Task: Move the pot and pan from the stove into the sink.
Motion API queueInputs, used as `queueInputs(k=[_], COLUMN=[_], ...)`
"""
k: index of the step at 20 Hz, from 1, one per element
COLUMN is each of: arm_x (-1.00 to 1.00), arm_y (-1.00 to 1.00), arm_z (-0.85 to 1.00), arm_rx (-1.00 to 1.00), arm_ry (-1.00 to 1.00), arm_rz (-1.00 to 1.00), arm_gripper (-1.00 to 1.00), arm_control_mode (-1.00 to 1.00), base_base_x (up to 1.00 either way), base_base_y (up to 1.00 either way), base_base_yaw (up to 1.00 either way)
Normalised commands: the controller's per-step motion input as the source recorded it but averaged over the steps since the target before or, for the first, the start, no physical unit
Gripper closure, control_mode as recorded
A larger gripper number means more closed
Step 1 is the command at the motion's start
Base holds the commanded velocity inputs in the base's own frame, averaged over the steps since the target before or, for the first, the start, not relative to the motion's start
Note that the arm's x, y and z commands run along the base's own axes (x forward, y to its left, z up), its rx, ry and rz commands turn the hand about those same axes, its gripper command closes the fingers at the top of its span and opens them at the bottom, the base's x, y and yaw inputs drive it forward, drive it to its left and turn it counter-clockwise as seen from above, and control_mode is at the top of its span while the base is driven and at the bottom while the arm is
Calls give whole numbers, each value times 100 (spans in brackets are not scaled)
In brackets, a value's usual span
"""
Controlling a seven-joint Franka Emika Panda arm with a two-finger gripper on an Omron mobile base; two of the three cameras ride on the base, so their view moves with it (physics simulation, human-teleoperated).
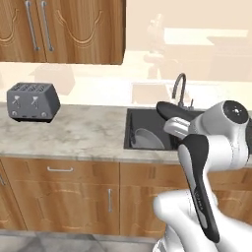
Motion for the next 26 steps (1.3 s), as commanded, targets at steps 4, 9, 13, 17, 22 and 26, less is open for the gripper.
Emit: queueInputs(k=[4, 9, 13, 17, 22, 26], arm_x=[0, 0, 0, 68, 69, 5], arm_y=[0, 0, 0, 0, 2, 0], arm_z=[0, 0, 0, -8, -15, -3], arm_rx=[0, 0, 0, 0, 0, 0], arm_ry=[0, 0, 0, 2, 0, 0], arm_rz=[0, 0, 0, 0, 0, 0], arm_gripper=[100, 100, 100, 100, 100, 100], arm_control_mode=[100, 100, -100, -100, -100, -100], base_base_x=[0, 57, 31, 0, 0, 0], base_base_y=[10, 3, 2, 0, 0, 0], base_base_yaw=[0, -1, -1, 0, 0, 0])
